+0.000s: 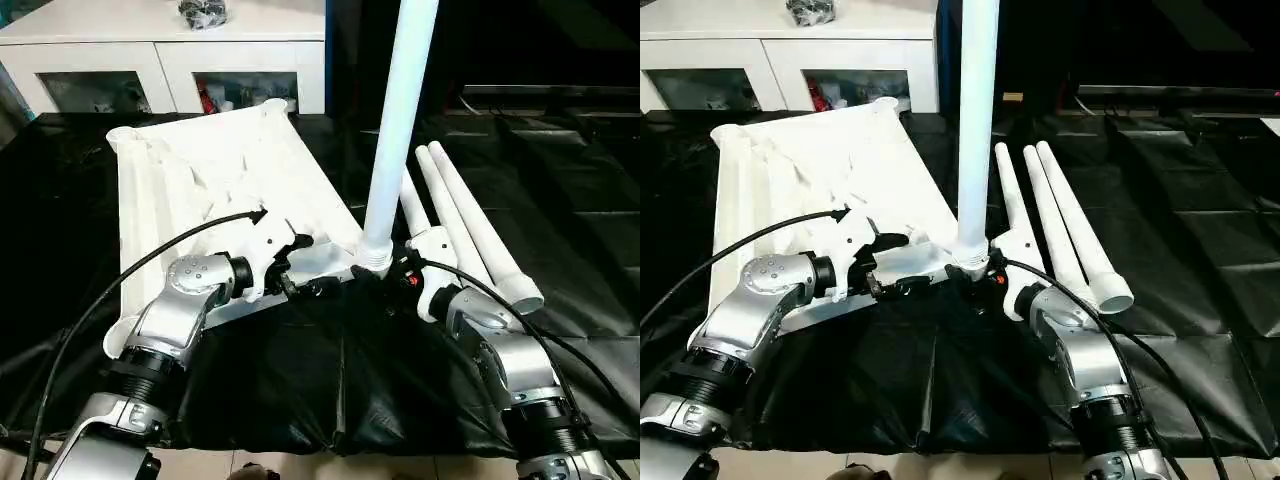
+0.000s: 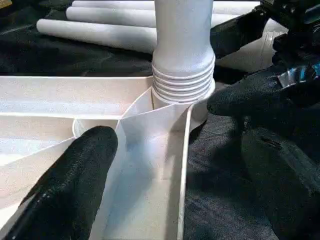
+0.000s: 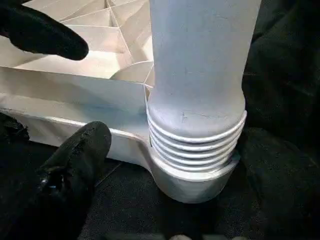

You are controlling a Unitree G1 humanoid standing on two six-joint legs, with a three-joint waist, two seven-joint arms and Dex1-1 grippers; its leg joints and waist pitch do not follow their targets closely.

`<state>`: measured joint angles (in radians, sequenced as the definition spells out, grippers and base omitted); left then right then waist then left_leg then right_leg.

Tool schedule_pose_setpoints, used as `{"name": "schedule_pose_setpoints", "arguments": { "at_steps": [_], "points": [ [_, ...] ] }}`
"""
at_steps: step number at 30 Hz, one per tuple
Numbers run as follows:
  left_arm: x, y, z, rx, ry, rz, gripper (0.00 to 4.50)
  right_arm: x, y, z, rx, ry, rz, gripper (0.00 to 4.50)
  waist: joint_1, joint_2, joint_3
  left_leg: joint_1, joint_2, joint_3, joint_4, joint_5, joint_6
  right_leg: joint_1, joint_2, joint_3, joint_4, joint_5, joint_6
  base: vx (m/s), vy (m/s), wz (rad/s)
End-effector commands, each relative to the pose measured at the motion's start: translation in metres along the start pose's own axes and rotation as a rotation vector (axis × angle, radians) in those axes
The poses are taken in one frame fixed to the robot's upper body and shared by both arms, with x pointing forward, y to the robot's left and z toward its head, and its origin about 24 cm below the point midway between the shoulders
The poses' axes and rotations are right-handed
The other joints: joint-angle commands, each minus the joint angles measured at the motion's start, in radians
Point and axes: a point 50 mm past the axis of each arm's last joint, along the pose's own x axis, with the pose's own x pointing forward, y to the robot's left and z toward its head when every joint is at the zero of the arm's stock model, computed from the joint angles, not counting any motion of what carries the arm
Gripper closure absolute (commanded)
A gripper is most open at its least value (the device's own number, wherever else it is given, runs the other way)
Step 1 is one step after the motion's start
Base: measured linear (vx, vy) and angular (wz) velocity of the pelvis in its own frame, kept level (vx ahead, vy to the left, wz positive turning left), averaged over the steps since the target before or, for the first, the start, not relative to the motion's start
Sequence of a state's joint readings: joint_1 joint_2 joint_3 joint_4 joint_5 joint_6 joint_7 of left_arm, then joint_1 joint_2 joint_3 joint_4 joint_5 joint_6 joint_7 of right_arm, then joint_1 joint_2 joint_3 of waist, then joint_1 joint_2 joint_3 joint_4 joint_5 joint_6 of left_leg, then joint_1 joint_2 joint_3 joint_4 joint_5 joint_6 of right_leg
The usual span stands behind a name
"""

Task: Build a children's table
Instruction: Insert table leg to table base

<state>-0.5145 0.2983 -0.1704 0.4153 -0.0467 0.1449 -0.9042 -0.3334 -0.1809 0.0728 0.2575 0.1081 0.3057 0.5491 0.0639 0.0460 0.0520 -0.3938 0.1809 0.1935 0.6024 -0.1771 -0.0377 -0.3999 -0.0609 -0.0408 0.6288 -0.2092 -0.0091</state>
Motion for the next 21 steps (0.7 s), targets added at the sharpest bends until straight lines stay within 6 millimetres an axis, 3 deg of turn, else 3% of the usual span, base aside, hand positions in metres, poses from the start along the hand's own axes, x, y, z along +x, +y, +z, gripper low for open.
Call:
{"name": "schedule_pose_setpoints", "arguments": {
  "at_steps": [1,13,14,15,16,17,18,19,21],
  "points": [
    [-0.002,0.000,0.000,0.001,0.001,-0.001,0.06,0.000,-0.001,0.005,-0.002,-0.009,-0.003,0.00,0.006,-0.002,-0.075,0.023,0.046,-0.027,-0.059,-0.119,0.051,0.053,-0.077,0.040,-0.064,0.014,-0.243,0.000,0.000,0.00],
    [-0.002,0.000,0.000,0.001,0.001,-0.001,0.06,0.000,-0.001,0.005,-0.002,-0.009,-0.003,0.00,0.006,-0.002,-0.075,0.022,0.045,-0.027,-0.059,-0.120,0.047,0.054,-0.078,0.041,-0.064,0.010,-0.241,0.000,0.000,0.00],
    [-0.018,0.013,0.019,-0.072,0.191,-0.016,0.06,0.008,0.000,0.070,-0.109,0.067,-0.035,0.00,0.000,-0.046,-0.071,0.027,0.047,-0.025,-0.068,-0.088,0.045,0.064,-0.066,0.038,-0.055,0.034,-0.248,0.000,0.000,0.00],
    [-0.016,0.009,0.021,-0.050,0.191,-0.067,0.06,-0.001,-0.001,0.067,-0.141,0.064,0.040,0.00,0.001,-0.003,-0.074,0.016,0.036,-0.038,-0.062,-0.037,0.050,0.061,-0.068,0.035,-0.038,0.003,-0.240,0.000,0.000,0.00],
    [-0.014,0.007,0.023,-0.036,0.193,-0.107,0.06,-0.007,0.000,0.065,-0.164,0.066,0.099,0.00,0.009,0.002,-0.072,0.026,0.041,-0.031,-0.062,-0.076,0.042,0.049,-0.071,0.036,-0.057,-0.048,-0.223,0.000,0.000,0.00],
    [-0.012,0.005,0.023,-0.026,0.199,-0.139,0.06,-0.014,0.000,0.063,-0.186,0.071,0.152,0.00,0.017,-0.006,-0.061,0.034,0.049,-0.026,-0.060,-0.138,0.027,0.042,-0.077,0.045,-0.071,-0.086,-0.212,0.000,0.000,0.00],
    [-0.012,0.004,0.023,-0.024,0.200,-0.144,0.06,-0.015,0.000,0.062,-0.190,0.073,0.160,0.00,0.023,-0.007,-0.050,0.037,0.050,-0.025,-0.070,-0.206,0.009,0.041,-0.078,0.046,-0.082,-0.165,-0.206,0.000,0.000,0.00],
    [-0.012,0.004,0.023,-0.026,0.200,-0.144,0.06,-0.015,0.000,0.062,-0.190,0.075,0.161,0.00,0.025,-0.012,-0.050,0.039,0.047,-0.024,-0.072,-0.225,0.000,0.043,-0.078,0.045,-0.085,-0.200,-0.200,0.000,0.000,0.00],
    [-0.012,0.004,0.022,-0.026,0.200,-0.144,0.06,-0.015,0.000,0.062,-0.191,0.076,0.161,0.00,0.029,-0.013,-0.056,0.042,0.048,-0.029,-0.077,-0.243,-0.033,0.047,-0.082,0.046,-0.087,-0.242,-0.190,0.000,0.000,0.00]
  ]
}}
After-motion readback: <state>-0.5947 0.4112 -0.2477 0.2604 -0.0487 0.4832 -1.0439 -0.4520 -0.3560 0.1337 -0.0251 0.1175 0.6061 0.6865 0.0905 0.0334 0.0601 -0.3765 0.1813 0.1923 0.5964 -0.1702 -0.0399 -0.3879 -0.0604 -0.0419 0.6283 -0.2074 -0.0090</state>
